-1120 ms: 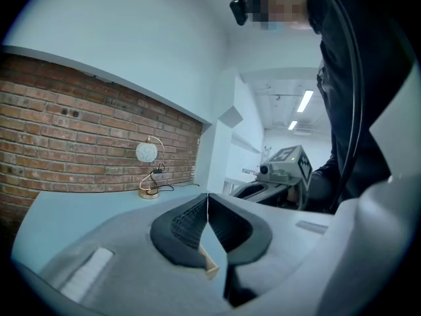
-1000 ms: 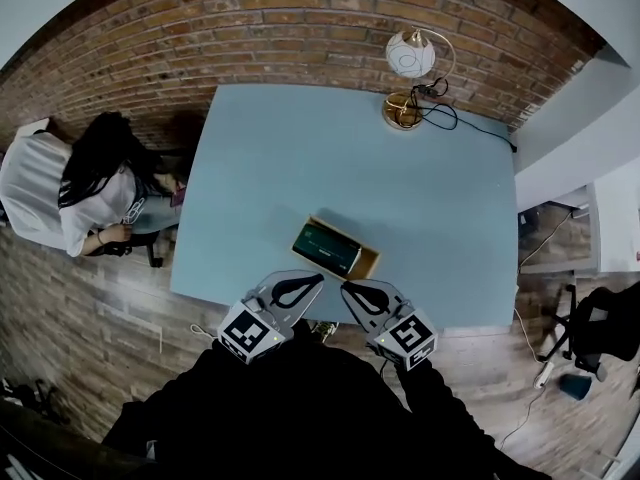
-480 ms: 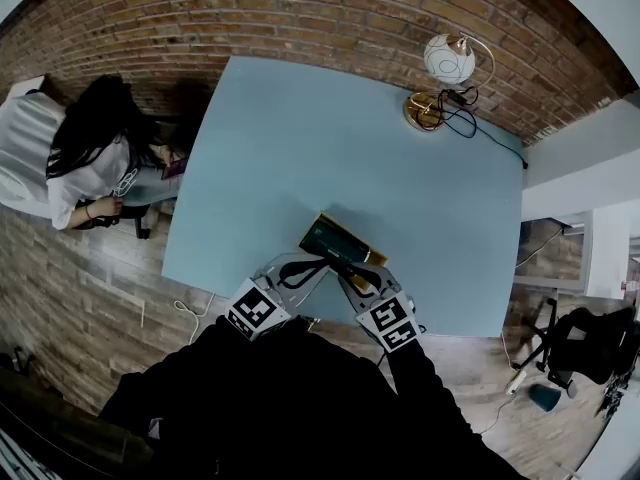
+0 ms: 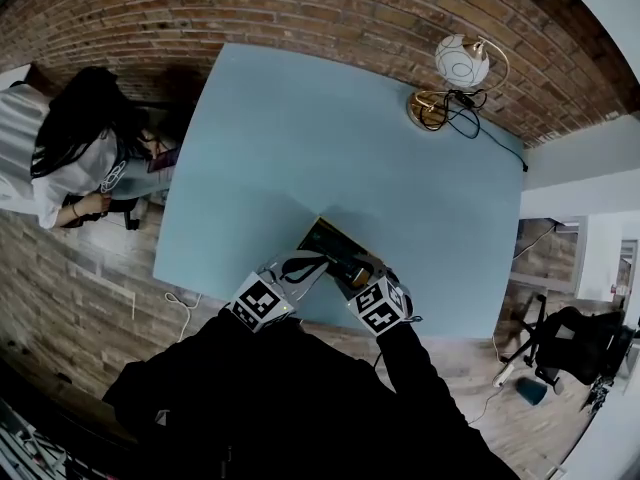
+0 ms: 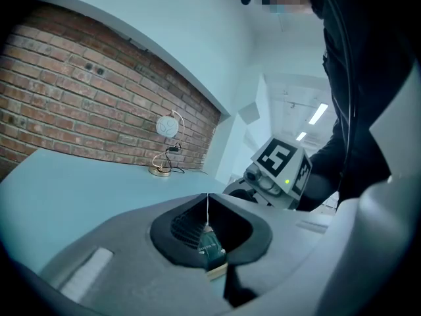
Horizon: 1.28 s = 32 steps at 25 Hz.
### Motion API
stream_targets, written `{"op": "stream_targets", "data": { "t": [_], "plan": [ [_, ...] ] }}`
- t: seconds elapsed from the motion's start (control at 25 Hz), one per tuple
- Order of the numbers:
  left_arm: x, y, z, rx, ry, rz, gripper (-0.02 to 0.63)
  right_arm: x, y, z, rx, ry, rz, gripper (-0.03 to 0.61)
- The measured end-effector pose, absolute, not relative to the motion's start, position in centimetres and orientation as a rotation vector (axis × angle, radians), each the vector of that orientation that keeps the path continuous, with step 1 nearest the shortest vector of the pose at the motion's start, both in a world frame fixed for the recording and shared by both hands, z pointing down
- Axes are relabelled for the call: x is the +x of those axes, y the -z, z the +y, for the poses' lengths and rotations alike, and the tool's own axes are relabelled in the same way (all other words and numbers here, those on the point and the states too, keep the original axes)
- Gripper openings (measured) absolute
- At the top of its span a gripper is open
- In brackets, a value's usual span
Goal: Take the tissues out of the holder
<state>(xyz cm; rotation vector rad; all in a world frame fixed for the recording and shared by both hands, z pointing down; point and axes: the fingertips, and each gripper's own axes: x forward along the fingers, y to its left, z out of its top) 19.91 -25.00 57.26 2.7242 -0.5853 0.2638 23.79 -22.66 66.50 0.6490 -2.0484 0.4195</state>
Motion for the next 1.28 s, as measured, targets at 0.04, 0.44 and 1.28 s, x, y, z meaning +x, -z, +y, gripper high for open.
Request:
{"op": "stream_targets", "data": {
  "t": [0.04, 0.44, 1.28],
  "plan": [
    [19.9, -57.6, -25.1, 2.722, -0.269, -0.578, 0.009, 23.8, -66.9, -22.8, 0.640, -0.415, -2.031, 0.196],
    [20.2, -59.9, -26.3, 2.732, -0.331, -0.527, 0.009, 23.7, -70.7, -23.5, 0.554, -0.405, -1.917, 0.278],
    [19.5, -61.3, -27.2, 2.715, -0.334, -0.487, 0.009, 24.0, -73.6, -24.2, 0.480, -0.447, -1.839, 0.319]
  ]
}}
